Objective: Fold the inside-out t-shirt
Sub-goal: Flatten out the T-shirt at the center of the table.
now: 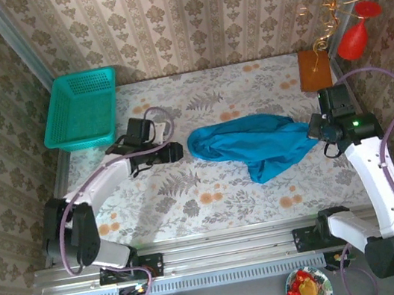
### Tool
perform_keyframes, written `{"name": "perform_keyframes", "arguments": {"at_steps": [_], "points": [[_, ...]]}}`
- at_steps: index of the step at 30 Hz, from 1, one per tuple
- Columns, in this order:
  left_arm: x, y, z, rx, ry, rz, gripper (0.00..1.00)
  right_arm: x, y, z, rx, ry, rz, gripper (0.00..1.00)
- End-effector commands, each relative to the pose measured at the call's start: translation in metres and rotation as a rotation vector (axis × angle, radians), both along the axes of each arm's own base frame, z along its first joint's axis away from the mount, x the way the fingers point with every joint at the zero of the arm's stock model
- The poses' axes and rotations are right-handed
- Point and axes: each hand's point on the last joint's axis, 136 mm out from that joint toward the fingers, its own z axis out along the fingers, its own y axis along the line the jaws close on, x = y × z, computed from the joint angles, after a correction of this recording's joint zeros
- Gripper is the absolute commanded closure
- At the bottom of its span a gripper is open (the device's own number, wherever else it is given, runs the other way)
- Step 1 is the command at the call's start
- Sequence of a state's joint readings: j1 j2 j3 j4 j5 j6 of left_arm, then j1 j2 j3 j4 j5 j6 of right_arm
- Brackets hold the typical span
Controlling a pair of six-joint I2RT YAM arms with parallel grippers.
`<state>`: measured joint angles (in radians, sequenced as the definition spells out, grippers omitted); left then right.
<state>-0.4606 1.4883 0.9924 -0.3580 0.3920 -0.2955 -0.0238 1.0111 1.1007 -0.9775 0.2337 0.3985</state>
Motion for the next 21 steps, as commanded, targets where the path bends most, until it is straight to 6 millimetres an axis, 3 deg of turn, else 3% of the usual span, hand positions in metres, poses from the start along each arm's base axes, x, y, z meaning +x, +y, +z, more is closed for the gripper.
{"name": "perform_keyframes", "arguments": {"at_steps": [1,10,17,21], "points": [[0.019,-0.02,0.006,0.017,-0.046,-0.022,0.49,0.01,-0.013,0.001,-0.041,-0.041,-0.035,1.0],[0.071,-0.042,-0.041,0.216,0.001,-0.054,0.51,0.013,-0.006,-0.006,-0.005,-0.036,0.0,1.0],[0.067,-0.065,-0.054,0.318,-0.008,-0.11,0.72,0.006,-0.009,0.0,-0.016,-0.044,-0.001,1.0],[0.065,-0.063,-0.066,0.38,0.014,-0.083,0.75,0.006,-0.008,-0.001,-0.011,-0.044,0.0,1.0]]}}
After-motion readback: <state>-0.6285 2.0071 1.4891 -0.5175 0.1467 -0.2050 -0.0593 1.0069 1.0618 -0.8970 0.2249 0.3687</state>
